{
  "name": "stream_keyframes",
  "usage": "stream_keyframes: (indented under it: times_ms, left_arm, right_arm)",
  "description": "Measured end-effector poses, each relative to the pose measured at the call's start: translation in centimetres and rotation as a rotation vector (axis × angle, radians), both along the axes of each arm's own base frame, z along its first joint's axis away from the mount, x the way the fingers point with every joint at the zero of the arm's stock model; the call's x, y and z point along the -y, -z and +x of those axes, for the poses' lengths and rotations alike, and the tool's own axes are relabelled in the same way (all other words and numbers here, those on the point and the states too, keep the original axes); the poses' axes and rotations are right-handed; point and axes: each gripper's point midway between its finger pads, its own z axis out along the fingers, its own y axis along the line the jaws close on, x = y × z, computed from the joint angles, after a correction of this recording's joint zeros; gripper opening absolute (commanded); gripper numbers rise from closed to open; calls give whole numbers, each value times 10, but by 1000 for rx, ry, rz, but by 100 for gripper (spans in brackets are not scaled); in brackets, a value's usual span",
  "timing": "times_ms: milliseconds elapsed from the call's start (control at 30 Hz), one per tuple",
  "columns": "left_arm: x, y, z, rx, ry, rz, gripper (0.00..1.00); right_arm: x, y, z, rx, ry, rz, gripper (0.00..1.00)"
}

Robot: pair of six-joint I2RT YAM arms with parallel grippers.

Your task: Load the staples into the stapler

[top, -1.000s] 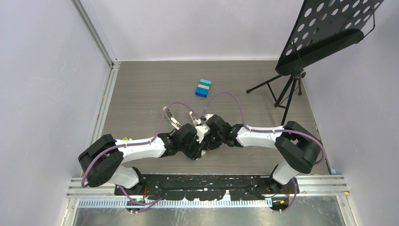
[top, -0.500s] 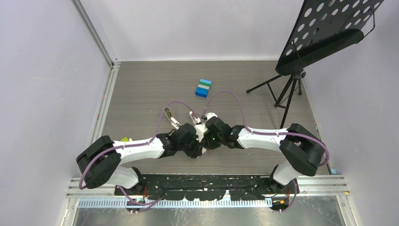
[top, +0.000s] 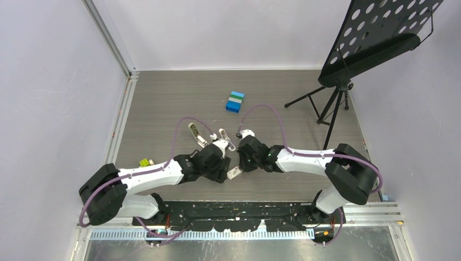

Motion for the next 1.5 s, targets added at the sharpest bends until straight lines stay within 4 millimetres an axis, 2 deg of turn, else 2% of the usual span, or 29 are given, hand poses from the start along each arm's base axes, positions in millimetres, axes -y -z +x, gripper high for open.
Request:
stream_keyframes:
  times_ms: [133, 300, 500, 600, 800, 1067, 1500]
  left_arm:
    - [-10, -8, 0, -35, -170, -28, 60]
    - [-4, -22, -1, -94, -371, -215, 54]
    - [-2, 0, -6, -200, -548, -341, 49]
    - [5, 5, -4, -228, -586, -375, 47]
    - [23, 2, 5, -254, -620, -477, 43]
    - [23, 4, 6, -270, -662, -521, 37]
    - [27, 6, 8, -291, -691, -553, 28]
  right_arm:
    - [0, 1, -1, 5, 7, -3, 0]
    - [2, 0, -3, 24, 22, -16, 1]
    - [3, -5, -3, 61, 34, -33, 0]
    - [5, -4, -4, 70, 42, -49, 0]
    - [8, -5, -1, 84, 75, -54, 4]
    - [7, -25, 2, 112, 103, -7, 17]
    - [9, -20, 2, 103, 115, -18, 26]
